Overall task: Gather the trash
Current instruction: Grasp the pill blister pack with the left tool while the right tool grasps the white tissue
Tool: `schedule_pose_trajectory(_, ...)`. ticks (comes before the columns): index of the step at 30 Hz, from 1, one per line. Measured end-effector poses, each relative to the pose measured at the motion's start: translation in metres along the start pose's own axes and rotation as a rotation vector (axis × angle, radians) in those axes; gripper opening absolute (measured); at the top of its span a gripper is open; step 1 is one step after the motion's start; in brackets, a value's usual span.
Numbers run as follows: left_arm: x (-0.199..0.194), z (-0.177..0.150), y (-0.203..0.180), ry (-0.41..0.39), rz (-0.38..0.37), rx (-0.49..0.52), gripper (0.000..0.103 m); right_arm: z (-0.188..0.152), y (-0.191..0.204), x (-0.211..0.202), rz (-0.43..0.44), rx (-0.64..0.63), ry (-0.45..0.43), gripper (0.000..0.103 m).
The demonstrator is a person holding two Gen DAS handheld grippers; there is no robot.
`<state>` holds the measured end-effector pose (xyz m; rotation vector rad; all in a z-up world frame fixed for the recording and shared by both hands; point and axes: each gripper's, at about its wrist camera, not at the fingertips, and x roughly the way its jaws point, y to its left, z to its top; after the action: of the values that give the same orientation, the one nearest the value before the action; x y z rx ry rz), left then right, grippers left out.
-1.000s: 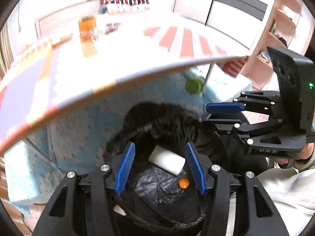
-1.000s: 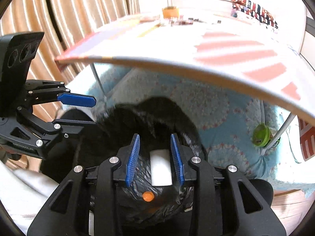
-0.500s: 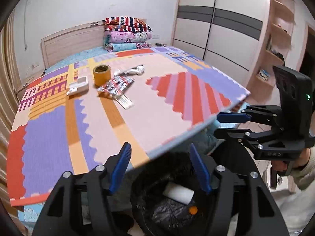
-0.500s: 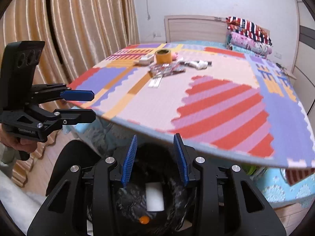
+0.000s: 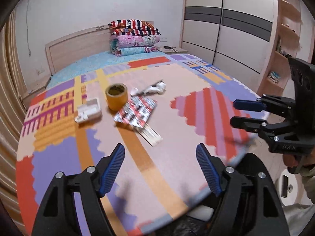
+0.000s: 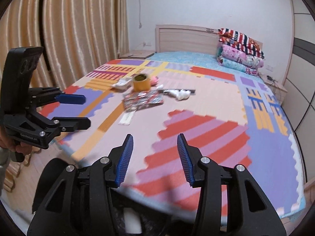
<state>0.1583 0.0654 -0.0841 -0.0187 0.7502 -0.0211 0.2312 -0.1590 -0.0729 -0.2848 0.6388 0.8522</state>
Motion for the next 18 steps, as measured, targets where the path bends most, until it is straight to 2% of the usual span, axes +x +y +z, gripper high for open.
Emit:
schedule_pose_trajectory(4,0.019,0.012,0.015,0.023,-0.003,-0.018,0.078,0.015,-0.012,0.022,-0.021,0.01,0.014,0.05)
schedule_pose_trajectory(8,0.042,0.023,0.025,0.042,0.001,-0.003,0.081,0.03,-0.024,0.047,0.002,0.036,0.038,0.055)
schedule_pose_trajectory(18,0.087,0.038,0.037,0.091,0.026,0.036,0.081,0.052,-0.047,0.107,0.023,0.074,0.119,0.058)
